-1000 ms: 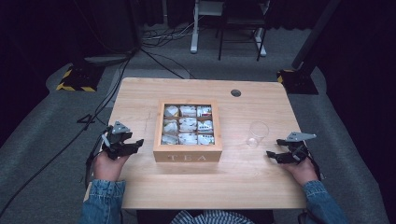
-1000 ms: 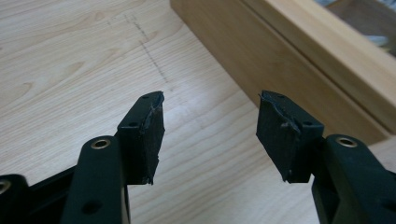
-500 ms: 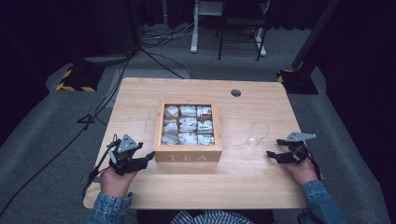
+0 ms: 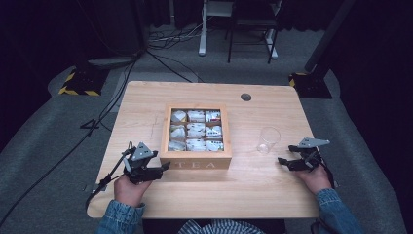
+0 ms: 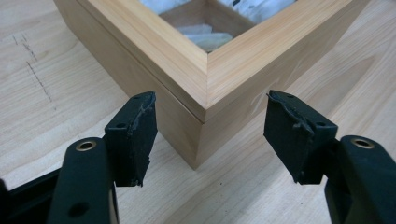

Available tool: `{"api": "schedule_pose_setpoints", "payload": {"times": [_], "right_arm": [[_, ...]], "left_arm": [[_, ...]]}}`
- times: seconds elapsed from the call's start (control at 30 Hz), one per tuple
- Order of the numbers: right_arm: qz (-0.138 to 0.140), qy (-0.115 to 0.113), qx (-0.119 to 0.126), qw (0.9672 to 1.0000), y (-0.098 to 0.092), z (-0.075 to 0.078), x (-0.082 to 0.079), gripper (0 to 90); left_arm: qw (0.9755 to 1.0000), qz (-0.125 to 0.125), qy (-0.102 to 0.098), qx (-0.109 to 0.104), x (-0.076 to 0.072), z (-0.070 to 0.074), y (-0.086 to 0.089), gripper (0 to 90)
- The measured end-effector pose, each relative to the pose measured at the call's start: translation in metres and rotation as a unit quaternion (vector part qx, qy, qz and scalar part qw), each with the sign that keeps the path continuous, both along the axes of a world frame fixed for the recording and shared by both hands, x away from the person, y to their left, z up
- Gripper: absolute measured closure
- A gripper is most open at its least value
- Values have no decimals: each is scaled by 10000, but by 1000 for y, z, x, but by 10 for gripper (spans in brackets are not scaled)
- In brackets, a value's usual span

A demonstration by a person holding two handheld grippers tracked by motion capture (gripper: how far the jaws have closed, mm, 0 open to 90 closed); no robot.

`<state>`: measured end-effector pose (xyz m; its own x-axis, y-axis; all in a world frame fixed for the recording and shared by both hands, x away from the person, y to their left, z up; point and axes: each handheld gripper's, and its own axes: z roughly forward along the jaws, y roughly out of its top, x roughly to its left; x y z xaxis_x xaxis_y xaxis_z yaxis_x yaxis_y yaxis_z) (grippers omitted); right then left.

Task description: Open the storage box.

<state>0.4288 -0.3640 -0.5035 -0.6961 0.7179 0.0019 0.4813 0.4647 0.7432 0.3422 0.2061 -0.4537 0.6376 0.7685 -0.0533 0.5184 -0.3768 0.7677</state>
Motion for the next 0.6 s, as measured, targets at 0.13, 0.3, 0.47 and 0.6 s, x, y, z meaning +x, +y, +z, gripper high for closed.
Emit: {"api": "schedule_pose_setpoints", "payload": {"times": [0.13, 0.3, 0.47, 0.6], "right_arm": [[0, -6, -4, 10000, 0, 0, 0, 208], [-1, -1, -4, 10000, 0, 0, 0, 208], [-2, 2, -2, 10000, 0, 0, 0, 208], [-1, 0, -3, 10000, 0, 0, 0, 208]], "left_arm": [[9999, 94, 8, 109, 2, -5, -4, 374], [9999, 66, 5, 99, 4, -6, -6, 422], [10000, 72, -42, 22, 1, -4, -5, 444], [9998, 78, -158, 12, 0, -2, -3, 462]]}}
